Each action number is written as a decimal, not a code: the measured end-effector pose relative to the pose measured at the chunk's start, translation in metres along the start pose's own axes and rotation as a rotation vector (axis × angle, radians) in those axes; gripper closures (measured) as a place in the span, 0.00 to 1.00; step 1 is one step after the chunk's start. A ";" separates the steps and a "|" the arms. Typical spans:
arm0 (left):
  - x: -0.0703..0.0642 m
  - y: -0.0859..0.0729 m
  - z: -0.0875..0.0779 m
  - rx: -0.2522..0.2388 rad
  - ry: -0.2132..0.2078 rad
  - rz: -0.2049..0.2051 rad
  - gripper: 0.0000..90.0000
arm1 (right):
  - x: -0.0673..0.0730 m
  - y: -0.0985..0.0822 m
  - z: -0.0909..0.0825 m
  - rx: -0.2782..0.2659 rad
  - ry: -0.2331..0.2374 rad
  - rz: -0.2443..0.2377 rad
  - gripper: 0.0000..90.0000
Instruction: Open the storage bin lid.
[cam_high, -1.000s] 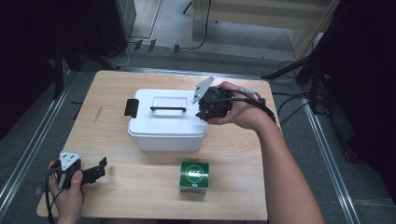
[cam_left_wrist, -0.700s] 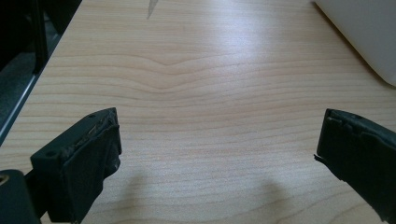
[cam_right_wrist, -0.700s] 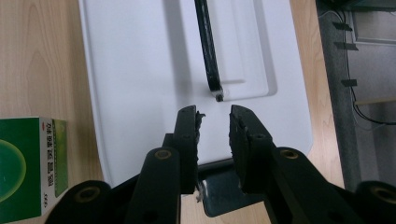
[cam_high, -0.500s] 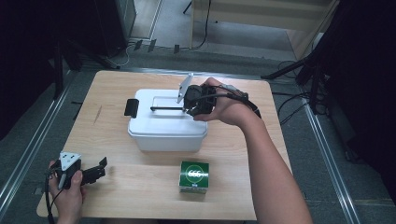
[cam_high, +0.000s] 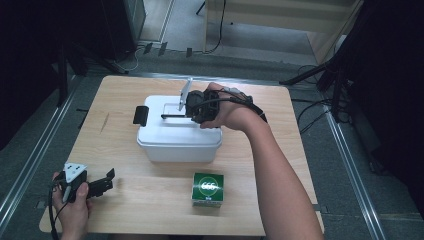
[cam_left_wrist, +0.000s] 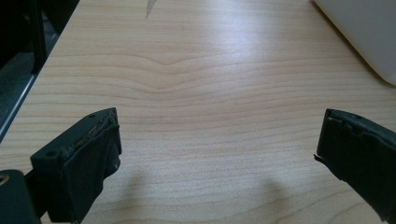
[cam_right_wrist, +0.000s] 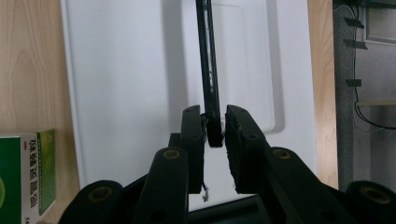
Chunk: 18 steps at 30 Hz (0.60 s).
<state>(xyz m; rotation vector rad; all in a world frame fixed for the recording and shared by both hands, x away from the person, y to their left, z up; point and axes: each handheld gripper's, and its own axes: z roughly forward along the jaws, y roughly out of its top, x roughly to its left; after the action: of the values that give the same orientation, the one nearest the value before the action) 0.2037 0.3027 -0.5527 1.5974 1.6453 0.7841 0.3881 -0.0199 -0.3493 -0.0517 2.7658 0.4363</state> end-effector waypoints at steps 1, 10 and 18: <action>0.000 0.000 0.000 0.000 0.000 0.000 0.00 | 0.000 0.001 0.001 0.004 0.001 0.000 0.86; 0.000 0.000 0.000 0.002 -0.001 0.002 0.00 | 0.001 0.015 0.012 0.002 -0.003 -0.035 0.88; 0.001 0.000 0.000 -0.001 -0.004 -0.003 0.00 | -0.002 0.017 0.010 0.002 -0.016 -0.022 0.94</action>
<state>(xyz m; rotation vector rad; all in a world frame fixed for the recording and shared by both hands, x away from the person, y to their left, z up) 0.2037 0.3032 -0.5526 1.5945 1.6442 0.7800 0.3915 -0.0009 -0.3523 -0.0783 2.7474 0.4261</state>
